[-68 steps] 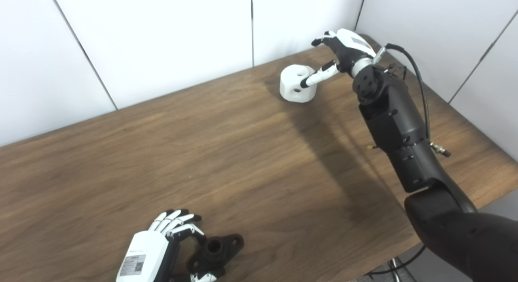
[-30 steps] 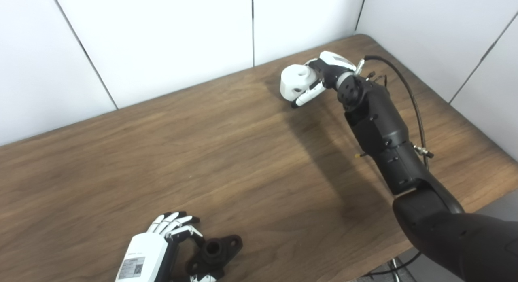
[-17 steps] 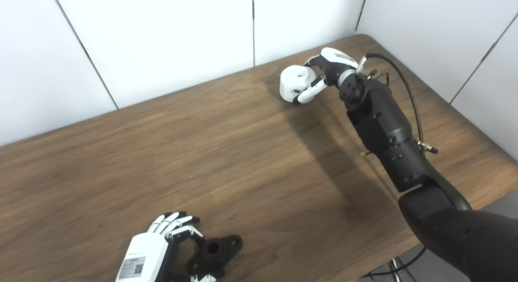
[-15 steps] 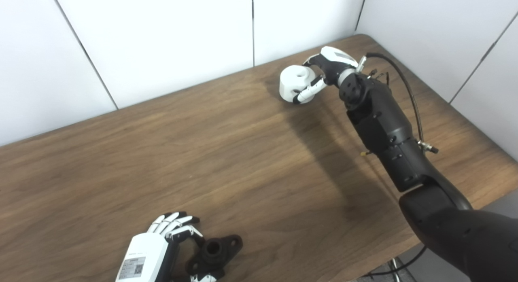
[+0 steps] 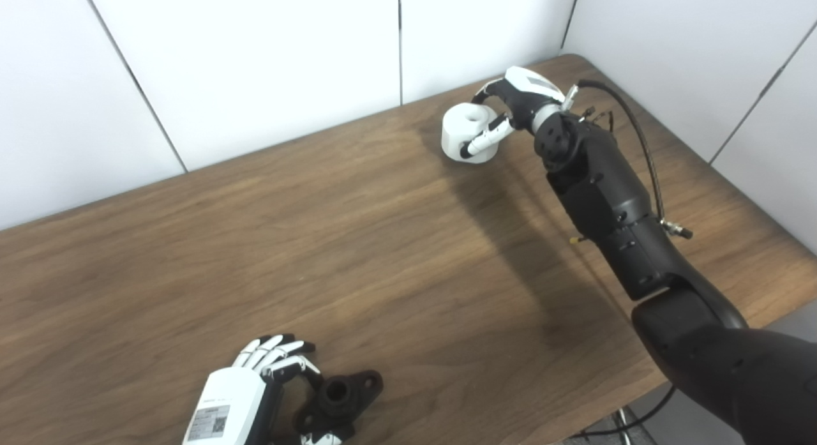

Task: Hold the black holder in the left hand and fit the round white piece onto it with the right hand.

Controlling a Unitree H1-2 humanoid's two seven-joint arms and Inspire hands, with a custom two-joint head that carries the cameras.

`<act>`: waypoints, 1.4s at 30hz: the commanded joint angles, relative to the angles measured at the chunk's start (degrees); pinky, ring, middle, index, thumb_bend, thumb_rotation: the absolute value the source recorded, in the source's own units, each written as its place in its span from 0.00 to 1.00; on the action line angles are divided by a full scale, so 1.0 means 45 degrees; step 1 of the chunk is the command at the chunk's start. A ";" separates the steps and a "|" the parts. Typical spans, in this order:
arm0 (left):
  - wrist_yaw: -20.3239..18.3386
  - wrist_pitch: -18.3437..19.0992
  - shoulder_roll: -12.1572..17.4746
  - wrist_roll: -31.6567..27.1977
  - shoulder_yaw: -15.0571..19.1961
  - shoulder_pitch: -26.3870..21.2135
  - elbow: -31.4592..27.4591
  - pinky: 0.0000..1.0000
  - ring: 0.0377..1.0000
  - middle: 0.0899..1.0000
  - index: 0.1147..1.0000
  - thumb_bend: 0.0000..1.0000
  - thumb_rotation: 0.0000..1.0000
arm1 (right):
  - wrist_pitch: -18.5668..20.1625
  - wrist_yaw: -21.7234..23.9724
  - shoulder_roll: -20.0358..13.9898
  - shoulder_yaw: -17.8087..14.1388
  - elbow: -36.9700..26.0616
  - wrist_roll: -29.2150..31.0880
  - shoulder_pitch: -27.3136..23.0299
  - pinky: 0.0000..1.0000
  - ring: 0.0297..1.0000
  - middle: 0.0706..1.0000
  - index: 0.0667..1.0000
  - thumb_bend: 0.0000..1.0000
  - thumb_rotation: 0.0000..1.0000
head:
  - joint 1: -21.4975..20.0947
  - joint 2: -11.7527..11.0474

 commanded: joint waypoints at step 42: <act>-0.0233 0.0092 0.0177 0.0334 0.0085 0.0443 -0.0161 0.89 0.84 0.73 0.42 0.52 0.05 | 0.0002 -0.0367 -0.0409 0.0312 -0.0372 0.0044 -0.0531 0.86 0.93 0.84 0.60 0.79 0.27 | 0.0075 0.0199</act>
